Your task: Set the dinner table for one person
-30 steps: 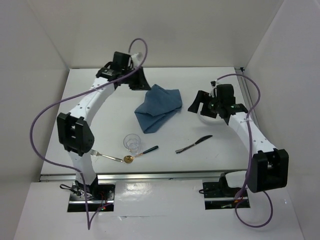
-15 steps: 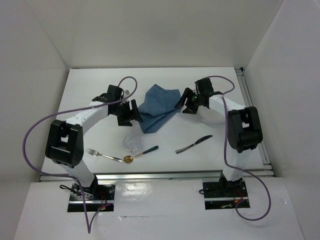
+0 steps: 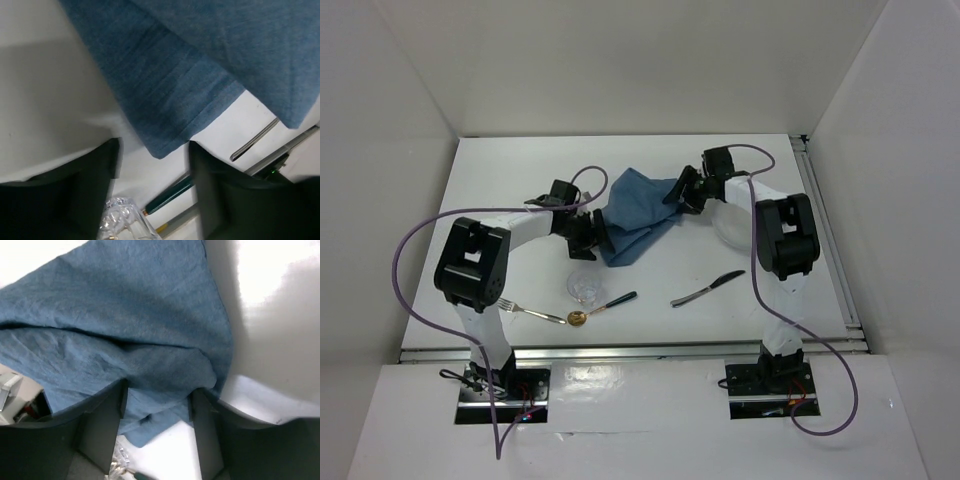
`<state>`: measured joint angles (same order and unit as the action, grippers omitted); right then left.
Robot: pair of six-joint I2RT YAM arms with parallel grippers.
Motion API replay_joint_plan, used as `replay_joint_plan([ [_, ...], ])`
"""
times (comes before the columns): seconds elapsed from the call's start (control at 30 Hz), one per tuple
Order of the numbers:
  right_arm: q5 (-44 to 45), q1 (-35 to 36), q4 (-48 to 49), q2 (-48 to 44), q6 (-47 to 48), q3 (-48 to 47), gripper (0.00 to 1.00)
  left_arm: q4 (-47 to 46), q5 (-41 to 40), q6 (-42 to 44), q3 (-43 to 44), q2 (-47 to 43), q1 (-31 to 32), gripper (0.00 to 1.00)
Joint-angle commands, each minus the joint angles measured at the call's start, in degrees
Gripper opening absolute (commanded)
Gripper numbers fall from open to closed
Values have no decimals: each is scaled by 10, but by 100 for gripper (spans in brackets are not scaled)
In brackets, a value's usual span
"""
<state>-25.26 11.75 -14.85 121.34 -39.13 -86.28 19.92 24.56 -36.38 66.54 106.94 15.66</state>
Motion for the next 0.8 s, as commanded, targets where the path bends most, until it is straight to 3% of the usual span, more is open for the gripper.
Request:
replay_joint_plan([
  [0.0, 3, 2, 11, 8, -9, -30, 42, -43, 8, -15, 3, 6, 2, 64],
  [0.1, 3, 2, 17, 0, -9, -41, 16, -56, 16, -21, 3, 23, 7, 32],
  [0.13, 8, 2, 17, -7, -9, -47, 0, -56, 11, -27, 3, 28, 7, 9],
  [0.17, 8, 2, 17, -13, -9, -47, 0, -47, 2, -27, 13, 28, 7, 0],
  [0.33, 19, 2, 5, -29, 3, -110, 0, 29, -59, -2, 103, 22, -6, 0],
  [0.47, 7, -11, -46, 17, 15, -274, 0, 110, -78, 47, 263, 35, -59, 0],
  [0.5, -2, -20, -55, 25, 21, -353, 0, 136, -84, 55, 360, 44, -68, 0],
  [0.57, -13, -25, -61, 25, 21, -405, 0, 198, -98, 71, 452, 65, -86, 0],
  [0.63, -22, -31, -33, -6, 21, -410, 0, 215, -92, 80, 541, 65, -117, 0],
  [0.77, -31, -38, 45, -145, 43, -284, 0, 190, -62, 92, 527, -10, -176, 0],
])
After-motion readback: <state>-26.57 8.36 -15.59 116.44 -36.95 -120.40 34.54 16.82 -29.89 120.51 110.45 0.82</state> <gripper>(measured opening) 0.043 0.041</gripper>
